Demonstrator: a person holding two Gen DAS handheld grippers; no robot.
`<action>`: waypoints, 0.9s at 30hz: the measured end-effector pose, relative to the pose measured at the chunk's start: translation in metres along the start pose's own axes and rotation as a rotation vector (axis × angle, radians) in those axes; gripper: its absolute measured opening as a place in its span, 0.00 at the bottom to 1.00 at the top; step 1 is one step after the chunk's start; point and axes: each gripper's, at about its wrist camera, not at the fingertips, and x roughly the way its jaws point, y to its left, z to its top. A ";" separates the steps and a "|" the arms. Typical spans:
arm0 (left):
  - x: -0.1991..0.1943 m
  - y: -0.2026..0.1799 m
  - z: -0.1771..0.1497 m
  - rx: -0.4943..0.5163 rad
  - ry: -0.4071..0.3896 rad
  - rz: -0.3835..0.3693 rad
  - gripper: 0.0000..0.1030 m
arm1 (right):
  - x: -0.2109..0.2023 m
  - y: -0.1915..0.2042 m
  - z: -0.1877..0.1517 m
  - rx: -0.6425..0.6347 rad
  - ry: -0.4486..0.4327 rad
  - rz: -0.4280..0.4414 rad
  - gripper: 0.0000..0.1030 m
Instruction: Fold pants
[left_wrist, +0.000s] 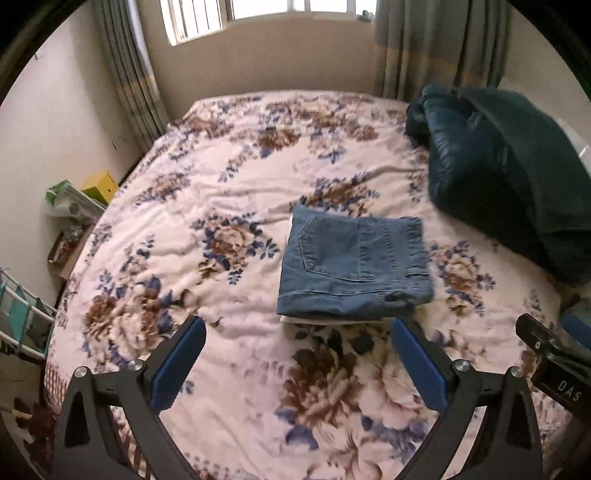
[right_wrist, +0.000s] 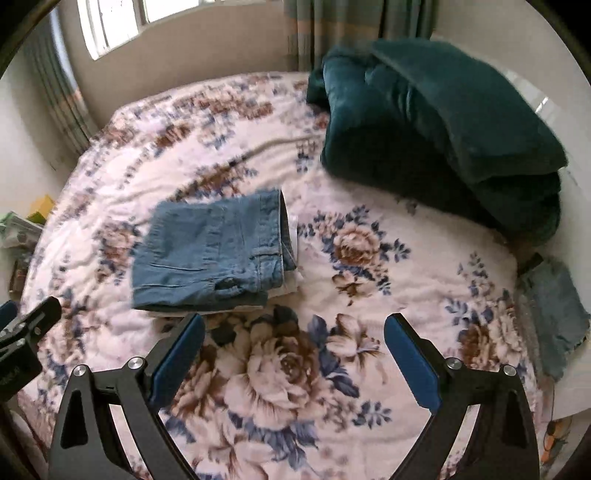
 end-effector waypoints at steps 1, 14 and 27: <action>-0.018 0.000 -0.001 -0.003 -0.014 0.003 0.99 | -0.019 -0.003 -0.002 -0.001 -0.018 0.006 0.96; -0.211 -0.008 -0.029 -0.028 -0.141 0.005 0.99 | -0.248 -0.031 -0.040 -0.103 -0.198 0.048 0.96; -0.341 0.009 -0.048 -0.023 -0.248 0.004 0.99 | -0.419 -0.040 -0.067 -0.149 -0.318 0.104 0.96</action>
